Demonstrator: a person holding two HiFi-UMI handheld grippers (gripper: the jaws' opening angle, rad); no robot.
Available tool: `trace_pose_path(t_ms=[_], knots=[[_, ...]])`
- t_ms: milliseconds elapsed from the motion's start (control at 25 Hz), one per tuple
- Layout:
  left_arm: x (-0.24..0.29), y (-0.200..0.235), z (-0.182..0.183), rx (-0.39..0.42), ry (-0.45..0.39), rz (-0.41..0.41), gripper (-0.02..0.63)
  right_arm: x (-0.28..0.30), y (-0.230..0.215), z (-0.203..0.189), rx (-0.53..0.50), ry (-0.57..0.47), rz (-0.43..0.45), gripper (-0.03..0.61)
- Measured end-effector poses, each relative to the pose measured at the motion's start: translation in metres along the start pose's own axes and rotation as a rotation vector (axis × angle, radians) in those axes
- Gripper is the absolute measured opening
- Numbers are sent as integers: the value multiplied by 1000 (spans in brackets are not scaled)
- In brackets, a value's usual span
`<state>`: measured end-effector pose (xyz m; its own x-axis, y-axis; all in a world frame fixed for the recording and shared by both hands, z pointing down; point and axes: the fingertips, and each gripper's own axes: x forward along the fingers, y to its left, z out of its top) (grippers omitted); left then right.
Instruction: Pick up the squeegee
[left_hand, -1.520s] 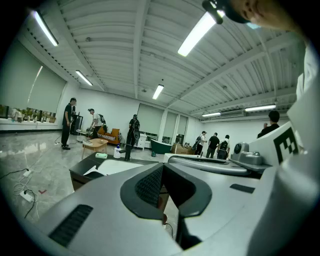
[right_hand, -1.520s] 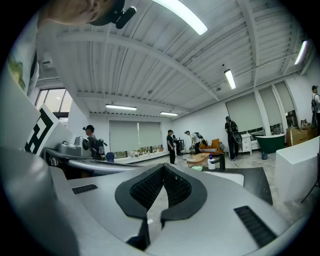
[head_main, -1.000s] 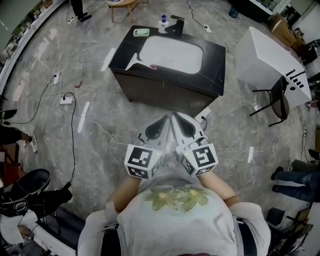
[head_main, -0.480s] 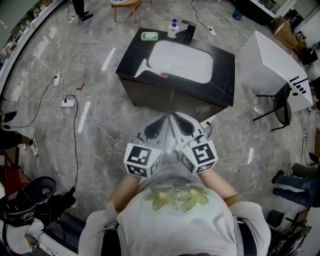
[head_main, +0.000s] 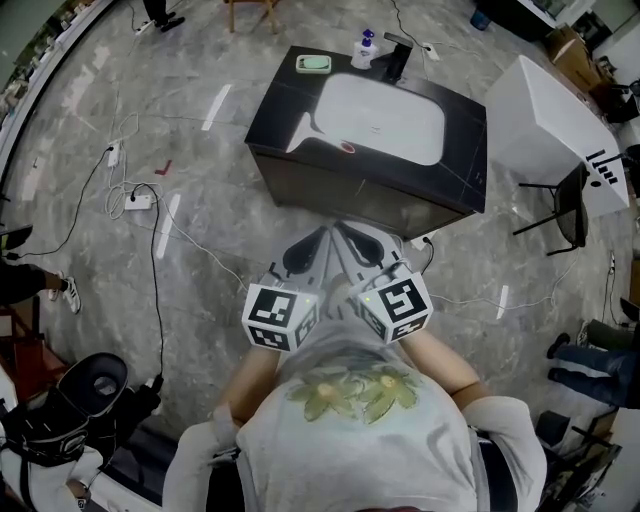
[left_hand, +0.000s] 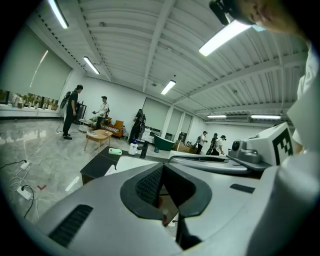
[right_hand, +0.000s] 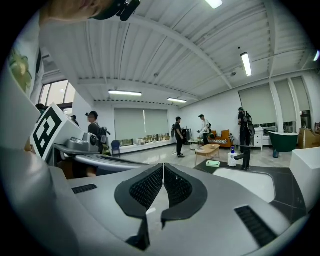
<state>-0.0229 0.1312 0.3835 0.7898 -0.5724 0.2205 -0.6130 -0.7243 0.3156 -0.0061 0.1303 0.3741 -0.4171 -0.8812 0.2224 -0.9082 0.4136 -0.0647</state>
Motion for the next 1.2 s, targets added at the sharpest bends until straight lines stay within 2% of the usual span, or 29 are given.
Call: trace_pose_path(t_ms=[280,640,1200], knots=[[9,18,5,-13,4,10,9,23,-8,2,0,14,49,25],[36,61,16,-20,30,35,9,76,-25,3,-28,56,112,25],[91,109,33,-13,69,48,9,138,-75,4,-28,101,117,26]])
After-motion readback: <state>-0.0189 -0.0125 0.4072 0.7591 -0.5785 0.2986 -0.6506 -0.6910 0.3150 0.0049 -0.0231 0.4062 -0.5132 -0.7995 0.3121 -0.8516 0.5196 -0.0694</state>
